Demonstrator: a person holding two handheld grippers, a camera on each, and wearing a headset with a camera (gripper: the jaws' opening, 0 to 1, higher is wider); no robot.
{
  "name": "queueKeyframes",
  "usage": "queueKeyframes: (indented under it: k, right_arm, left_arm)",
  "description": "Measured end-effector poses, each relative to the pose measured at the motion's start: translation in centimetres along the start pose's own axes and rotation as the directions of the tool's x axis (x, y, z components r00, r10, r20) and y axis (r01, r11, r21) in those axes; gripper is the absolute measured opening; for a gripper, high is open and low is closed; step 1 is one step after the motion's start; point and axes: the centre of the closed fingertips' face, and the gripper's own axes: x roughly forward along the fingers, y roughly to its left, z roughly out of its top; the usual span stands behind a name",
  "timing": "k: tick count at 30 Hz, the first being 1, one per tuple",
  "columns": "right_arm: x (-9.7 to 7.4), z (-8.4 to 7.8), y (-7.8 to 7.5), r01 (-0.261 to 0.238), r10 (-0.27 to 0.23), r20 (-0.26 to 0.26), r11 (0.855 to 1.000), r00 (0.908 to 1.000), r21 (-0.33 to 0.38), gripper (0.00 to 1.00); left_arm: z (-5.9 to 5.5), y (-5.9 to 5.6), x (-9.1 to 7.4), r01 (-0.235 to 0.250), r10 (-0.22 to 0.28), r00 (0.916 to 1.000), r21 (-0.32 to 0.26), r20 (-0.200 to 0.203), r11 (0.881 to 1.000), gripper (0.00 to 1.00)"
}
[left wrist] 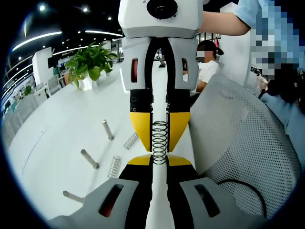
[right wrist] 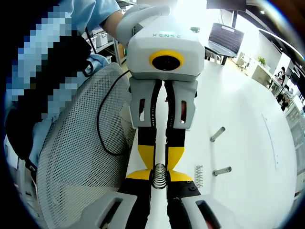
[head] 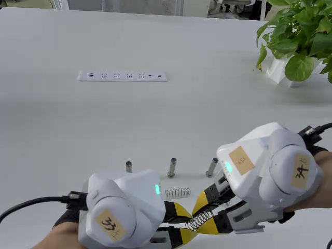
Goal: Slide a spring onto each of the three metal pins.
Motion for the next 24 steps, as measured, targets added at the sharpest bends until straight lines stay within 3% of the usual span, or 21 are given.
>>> queueKeyframes:
  k: [9, 18, 24]
  right_arm:
    - [0.0, 0.2, 0.0, -0.011, 0.011, -0.001, 1.000, 0.9999, 0.011, 0.07]
    - [0.0, 0.5, -0.2, -0.020, 0.020, -0.003, 1.000, 0.9998, 0.000, 0.07]
    - [0.1, 0.6, -0.7, -0.023, 0.022, -0.012, 1.000, 0.9997, -0.012, 0.07]
  left_arm:
    - [0.0, 0.1, -0.1, -0.010, 0.011, 0.9998, -0.018, 0.017, 1.000, 0.07]
    - [-0.1, 0.5, -0.6, -0.042, 0.046, 0.9977, -0.088, 0.049, 0.995, 0.07]
    - [-0.7, 1.7, -1.5, -0.107, 0.121, 0.9900, -0.172, 0.072, 0.979, 0.14]
